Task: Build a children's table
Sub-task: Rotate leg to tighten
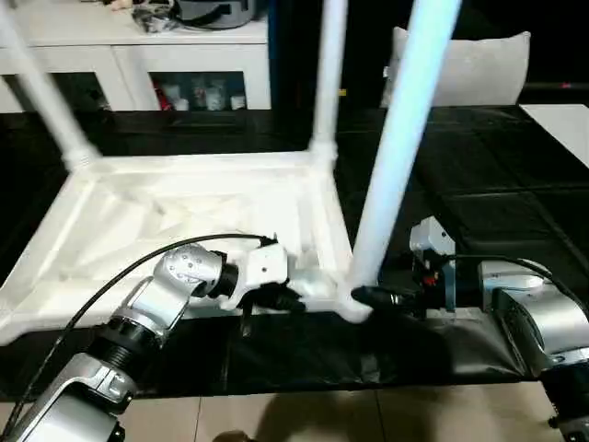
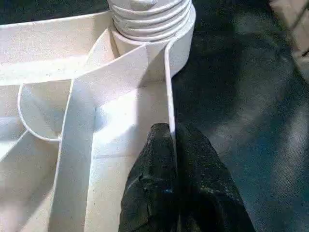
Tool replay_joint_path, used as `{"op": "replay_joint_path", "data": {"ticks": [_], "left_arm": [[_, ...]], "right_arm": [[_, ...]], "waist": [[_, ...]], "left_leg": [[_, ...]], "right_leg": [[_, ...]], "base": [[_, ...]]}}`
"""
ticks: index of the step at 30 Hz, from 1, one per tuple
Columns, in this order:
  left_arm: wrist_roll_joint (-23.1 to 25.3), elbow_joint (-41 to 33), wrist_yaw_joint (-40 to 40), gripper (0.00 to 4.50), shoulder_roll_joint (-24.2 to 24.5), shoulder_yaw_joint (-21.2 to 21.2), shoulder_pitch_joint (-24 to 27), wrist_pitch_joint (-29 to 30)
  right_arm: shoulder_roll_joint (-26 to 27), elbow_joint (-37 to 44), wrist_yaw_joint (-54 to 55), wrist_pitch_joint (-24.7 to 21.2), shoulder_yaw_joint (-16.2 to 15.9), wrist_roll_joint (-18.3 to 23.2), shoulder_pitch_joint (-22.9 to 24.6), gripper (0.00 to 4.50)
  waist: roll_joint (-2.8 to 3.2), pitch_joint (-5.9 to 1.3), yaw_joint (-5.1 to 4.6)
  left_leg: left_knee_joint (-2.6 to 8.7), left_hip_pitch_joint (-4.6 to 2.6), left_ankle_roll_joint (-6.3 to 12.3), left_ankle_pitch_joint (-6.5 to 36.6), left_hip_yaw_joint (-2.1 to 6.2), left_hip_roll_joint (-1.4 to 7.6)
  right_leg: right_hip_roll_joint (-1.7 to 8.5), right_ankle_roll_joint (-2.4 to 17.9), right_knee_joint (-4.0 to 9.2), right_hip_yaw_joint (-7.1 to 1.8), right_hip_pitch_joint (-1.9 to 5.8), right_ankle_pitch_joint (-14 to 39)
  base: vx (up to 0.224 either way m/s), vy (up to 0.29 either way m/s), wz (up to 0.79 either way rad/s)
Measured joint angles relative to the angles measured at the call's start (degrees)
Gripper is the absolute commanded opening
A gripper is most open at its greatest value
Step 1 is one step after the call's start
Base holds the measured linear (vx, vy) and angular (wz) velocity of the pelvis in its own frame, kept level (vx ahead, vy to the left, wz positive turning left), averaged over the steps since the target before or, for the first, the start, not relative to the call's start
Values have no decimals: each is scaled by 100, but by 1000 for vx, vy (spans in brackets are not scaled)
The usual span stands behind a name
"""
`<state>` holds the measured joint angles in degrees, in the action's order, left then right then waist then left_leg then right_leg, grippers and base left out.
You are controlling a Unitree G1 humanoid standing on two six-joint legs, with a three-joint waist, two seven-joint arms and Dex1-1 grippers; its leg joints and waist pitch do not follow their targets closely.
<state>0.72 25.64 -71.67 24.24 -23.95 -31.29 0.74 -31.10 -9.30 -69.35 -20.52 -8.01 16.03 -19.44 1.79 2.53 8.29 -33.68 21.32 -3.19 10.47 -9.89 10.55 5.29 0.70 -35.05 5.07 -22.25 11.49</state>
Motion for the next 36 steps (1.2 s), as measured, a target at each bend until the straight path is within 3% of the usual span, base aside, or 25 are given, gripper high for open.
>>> {"op": "replay_joint_path", "data": {"ticks": [13, 20, 24, 27, 30, 36], "left_arm": [[-39, 57, -282, 0, 25, -36, 0, -212], [-47, 83, -256, 0, -12, -16, 0, -141], [-47, 78, 115, 0, -93, 182, 9, 397], [67, 50, 780, 0, -331, 413, 15, 979], [180, 36, 1517, 0, -820, 506, -21, 1424], [379, 41, 2960, 0, -1771, 671, -159, 2238]], "right_arm": [[-109, 100, -312, -185, -75, 200, 31, 210], [15, 250, -111, -345, 20, 239, 170, 203], [517, 238, 780, -536, 161, 154, 150, 202], [1136, -20, 1928, -579, 355, -121, -47, 201], [1525, -156, 2928, -742, 568, -337, -204, 199], [2162, -445, 4581, -896, 933, -701, -588, 199]], "waist": [[-1, 0, 31], [-3, -1, 32], [-6, -2, -37], [-10, 0, -233], [-15, -3, -342], [-2, -8, -342]], "left_leg": [[-6, 1, 0, 0, 0, 0], [-7, -10, -1, -1, 0, 1], [-4, -34, -13, -8, -1, 6], [-8, -37, -30, -18, -2, 9], [-10, -38, -29, -18, -3, 7], [14, -31, -30, -18, -4, 8]], "right_leg": [[0, 2, 0, 0, 2, -1], [0, 2, -5, 0, 10, -1], [0, -4, -21, 0, 16, 0], [-2, -5, -18, 0, 14, -8], [-2, -3, -3, -2, 19, -13], [-4, 8, 0, 3, 7, -22]], "base": [[0, 0, 0], [0, 0, 0], [0, 0, 0], [0, 0, 0], [0, 0, 0], [0, 0, 0]]}}
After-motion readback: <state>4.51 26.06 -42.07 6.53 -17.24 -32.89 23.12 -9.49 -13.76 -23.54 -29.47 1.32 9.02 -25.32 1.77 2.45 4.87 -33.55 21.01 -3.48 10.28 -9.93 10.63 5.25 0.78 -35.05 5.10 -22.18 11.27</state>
